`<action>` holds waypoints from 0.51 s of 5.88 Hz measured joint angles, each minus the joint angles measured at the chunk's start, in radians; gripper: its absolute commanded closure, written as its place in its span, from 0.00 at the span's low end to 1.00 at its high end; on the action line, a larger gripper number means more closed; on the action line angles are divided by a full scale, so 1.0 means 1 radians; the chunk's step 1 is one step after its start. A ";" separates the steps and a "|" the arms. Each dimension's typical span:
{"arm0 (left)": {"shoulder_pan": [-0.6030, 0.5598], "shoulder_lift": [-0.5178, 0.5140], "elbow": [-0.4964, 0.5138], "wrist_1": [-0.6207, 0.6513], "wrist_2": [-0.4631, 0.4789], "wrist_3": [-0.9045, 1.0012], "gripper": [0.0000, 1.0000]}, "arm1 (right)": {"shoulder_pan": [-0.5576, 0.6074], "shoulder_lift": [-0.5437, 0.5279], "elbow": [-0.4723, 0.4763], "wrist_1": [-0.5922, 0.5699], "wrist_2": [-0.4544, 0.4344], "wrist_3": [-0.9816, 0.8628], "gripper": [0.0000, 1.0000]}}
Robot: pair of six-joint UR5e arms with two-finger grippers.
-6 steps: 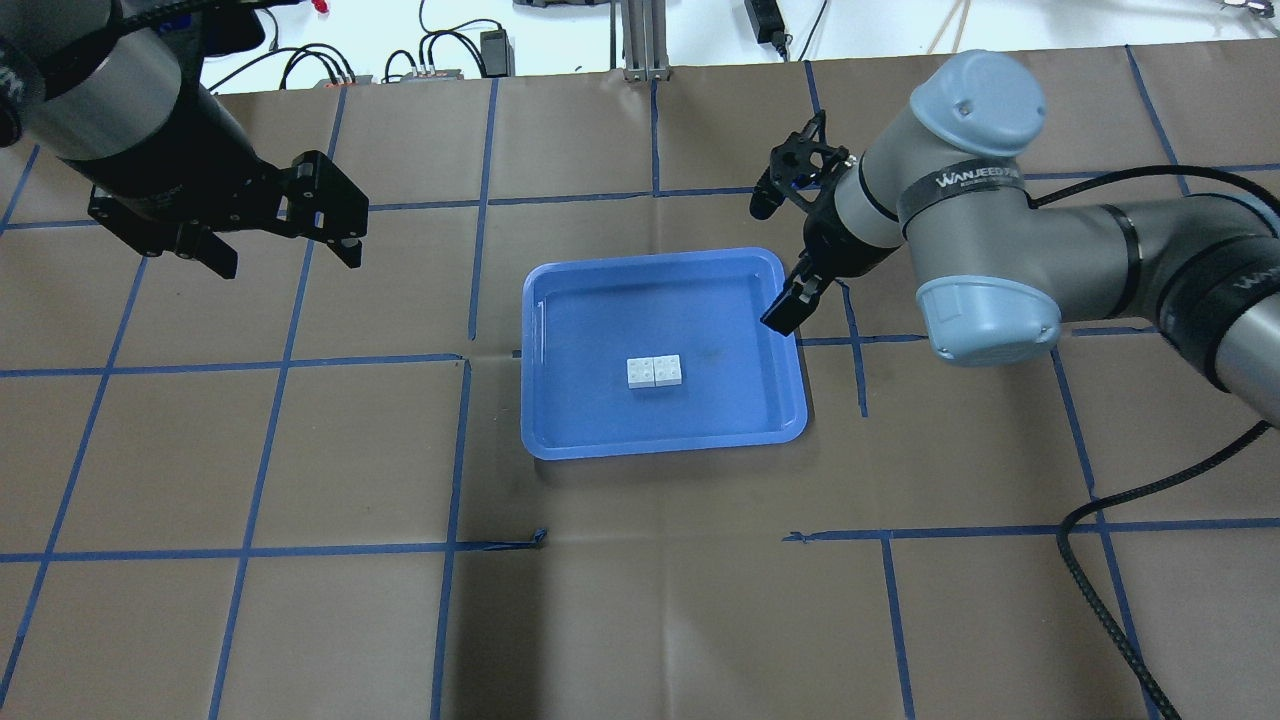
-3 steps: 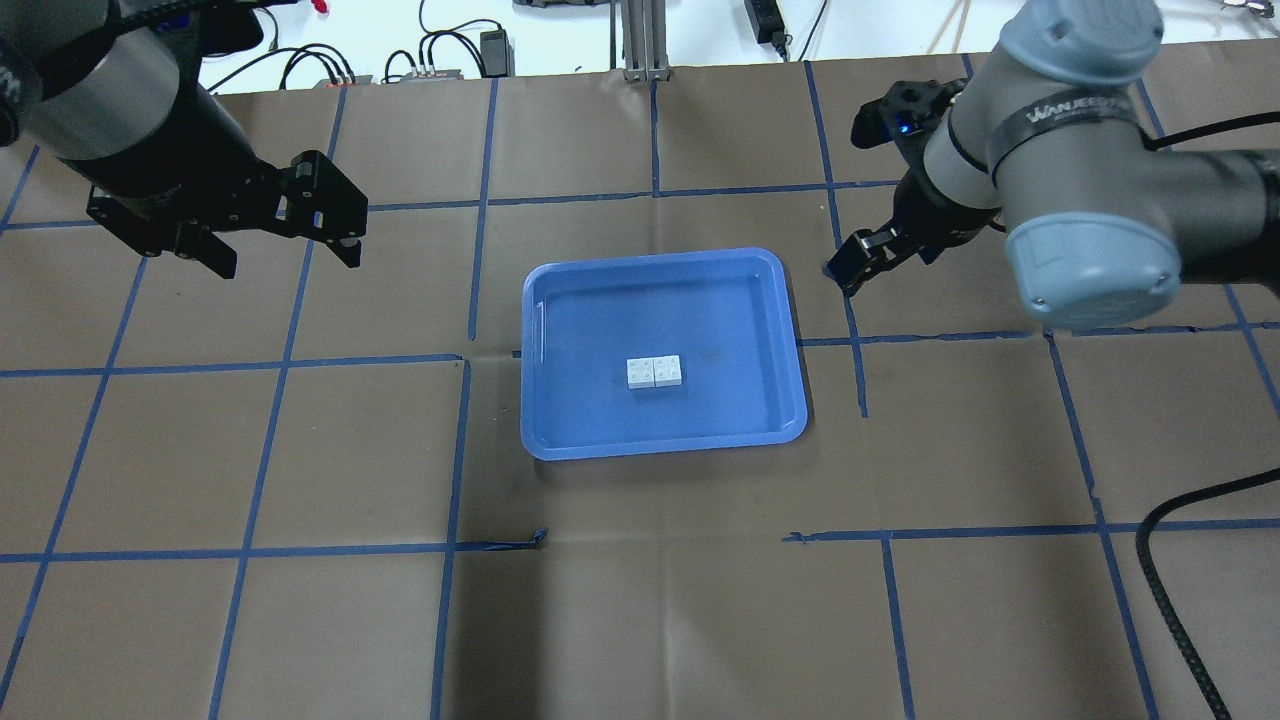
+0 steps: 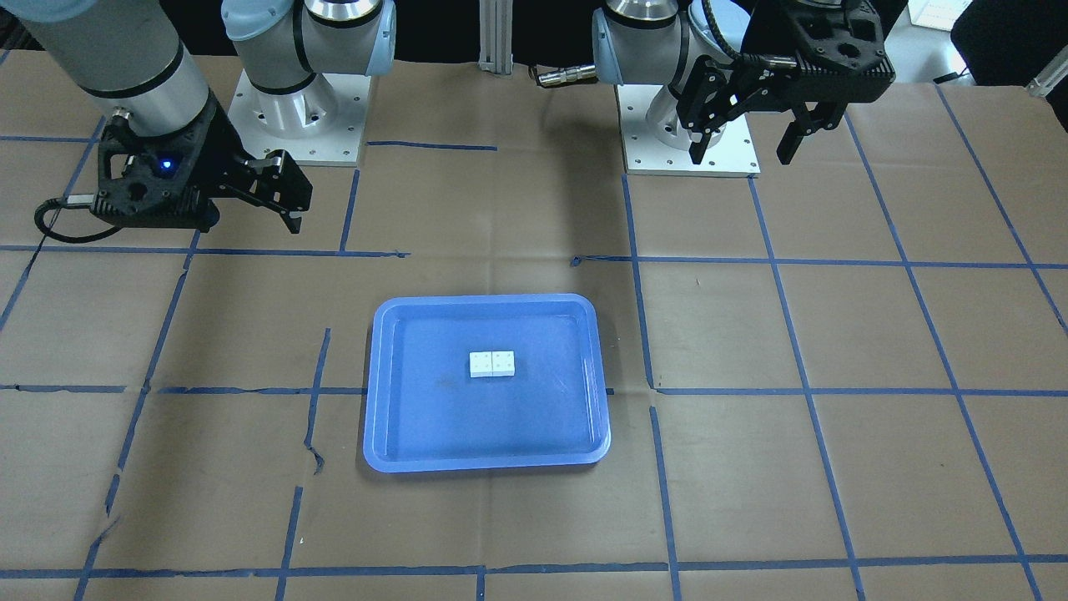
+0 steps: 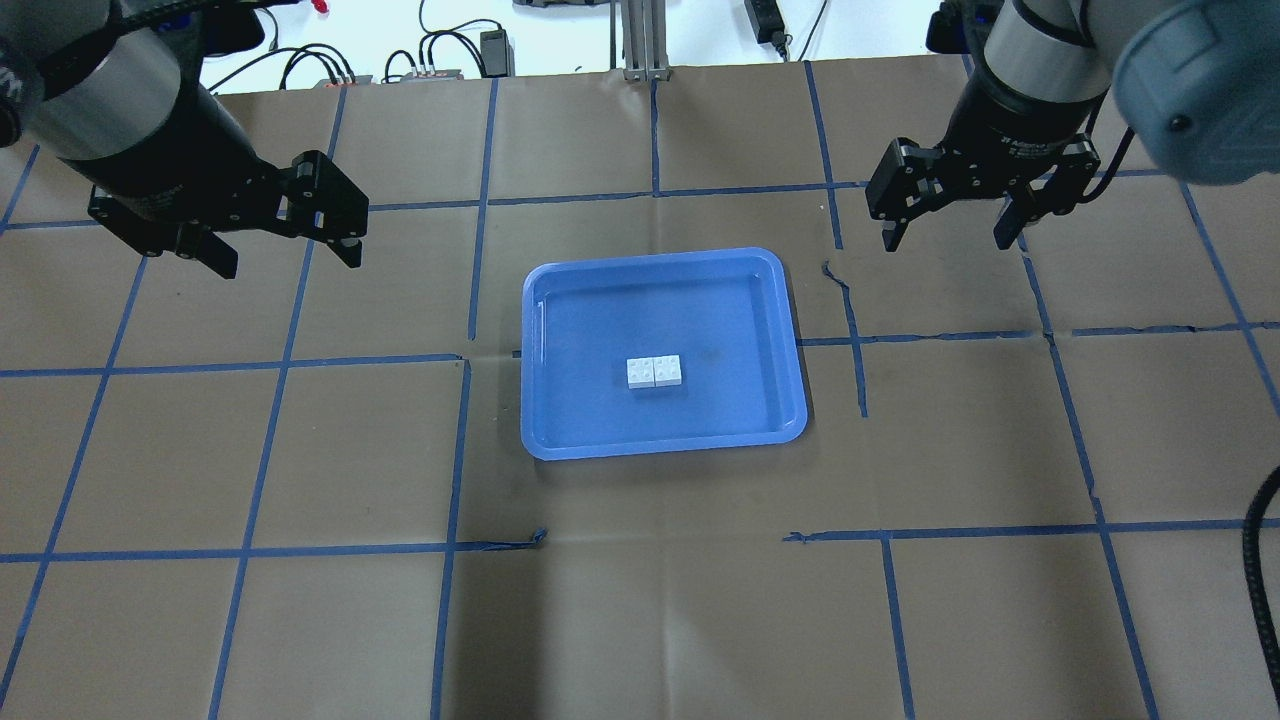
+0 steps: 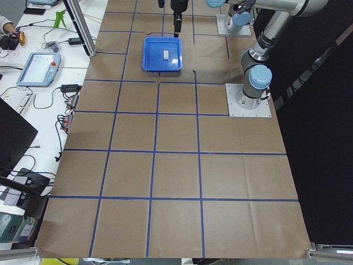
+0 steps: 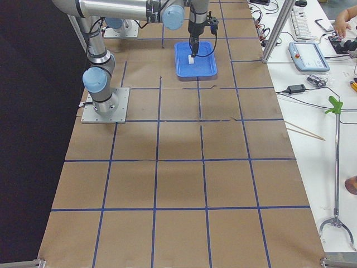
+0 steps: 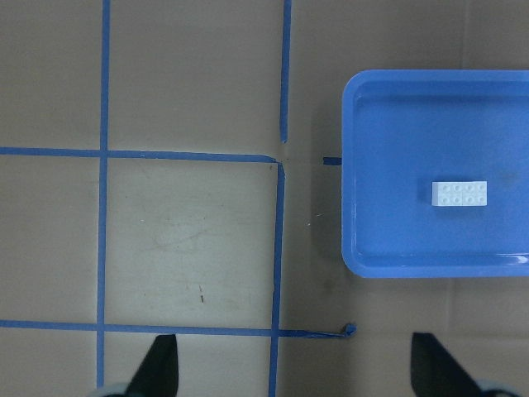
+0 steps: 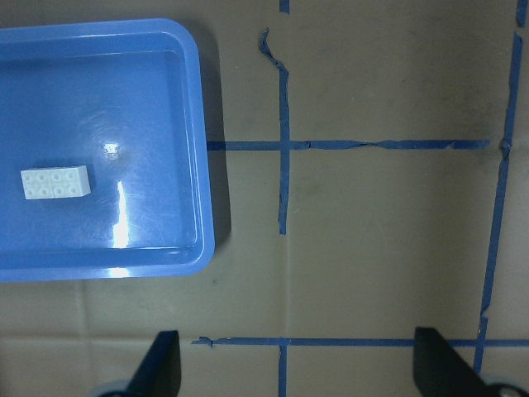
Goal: Assemble white blocks and place on blue tray
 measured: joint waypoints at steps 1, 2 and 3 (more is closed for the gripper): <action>0.000 0.000 0.000 0.000 0.000 0.000 0.01 | 0.027 0.003 -0.020 0.021 -0.003 0.033 0.00; 0.000 0.000 0.000 0.000 0.000 0.000 0.01 | 0.033 0.007 -0.027 0.026 -0.007 0.039 0.00; 0.000 0.001 0.001 0.000 0.001 0.000 0.01 | 0.032 0.008 -0.029 0.026 -0.013 0.037 0.00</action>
